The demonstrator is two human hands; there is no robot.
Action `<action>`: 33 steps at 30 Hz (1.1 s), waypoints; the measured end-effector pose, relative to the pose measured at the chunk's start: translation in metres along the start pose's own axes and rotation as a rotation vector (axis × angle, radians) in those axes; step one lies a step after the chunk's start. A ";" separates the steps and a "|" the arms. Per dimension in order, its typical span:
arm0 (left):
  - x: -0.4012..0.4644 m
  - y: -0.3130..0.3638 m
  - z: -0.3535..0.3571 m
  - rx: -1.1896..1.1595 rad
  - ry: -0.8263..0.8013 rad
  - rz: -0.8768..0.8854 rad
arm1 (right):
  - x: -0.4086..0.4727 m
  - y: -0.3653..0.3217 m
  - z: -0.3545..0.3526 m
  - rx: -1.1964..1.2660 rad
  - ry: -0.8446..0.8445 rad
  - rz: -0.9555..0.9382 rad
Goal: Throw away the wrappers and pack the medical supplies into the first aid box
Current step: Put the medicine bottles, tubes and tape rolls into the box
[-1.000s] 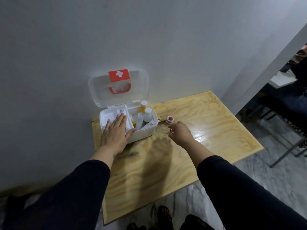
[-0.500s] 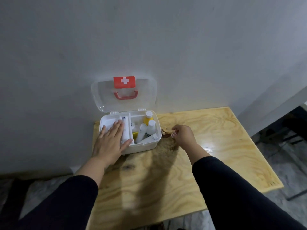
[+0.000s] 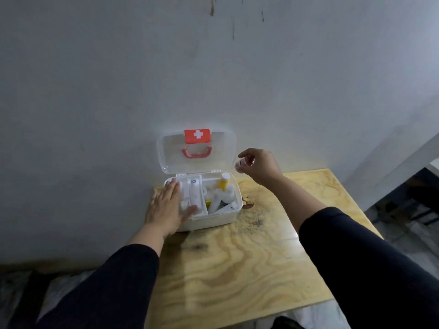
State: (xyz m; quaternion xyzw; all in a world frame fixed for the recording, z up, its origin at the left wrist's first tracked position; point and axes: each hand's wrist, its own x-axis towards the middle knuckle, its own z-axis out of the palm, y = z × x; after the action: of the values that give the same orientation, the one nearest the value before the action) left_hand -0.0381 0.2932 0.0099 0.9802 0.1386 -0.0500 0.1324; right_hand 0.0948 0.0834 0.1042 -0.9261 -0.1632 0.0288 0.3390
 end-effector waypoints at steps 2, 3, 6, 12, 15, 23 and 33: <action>-0.003 -0.009 -0.004 -0.024 -0.005 -0.069 | -0.003 -0.025 0.008 0.027 -0.036 -0.038; -0.004 -0.014 -0.006 -0.035 -0.016 -0.093 | -0.004 -0.036 0.016 0.034 -0.069 -0.056; -0.004 -0.026 -0.004 -0.079 -0.051 -0.109 | -0.010 -0.060 0.052 0.015 -0.197 -0.109; -0.007 -0.034 -0.004 -0.097 -0.046 -0.050 | -0.007 -0.083 0.116 -0.079 -0.322 -0.174; -0.008 -0.037 -0.003 -0.129 -0.060 -0.039 | -0.001 -0.090 0.136 -0.133 -0.314 -0.184; -0.005 -0.039 -0.003 -0.160 -0.093 -0.038 | 0.015 -0.093 0.146 -0.181 -0.301 -0.187; -0.009 -0.040 0.001 -0.170 -0.134 -0.049 | -0.002 -0.087 0.136 -0.412 -0.362 -0.165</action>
State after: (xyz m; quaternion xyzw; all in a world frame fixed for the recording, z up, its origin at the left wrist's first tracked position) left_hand -0.0578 0.3280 0.0004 0.9562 0.1573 -0.1067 0.2226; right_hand 0.0460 0.2295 0.0552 -0.9388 -0.2984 0.1321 0.1101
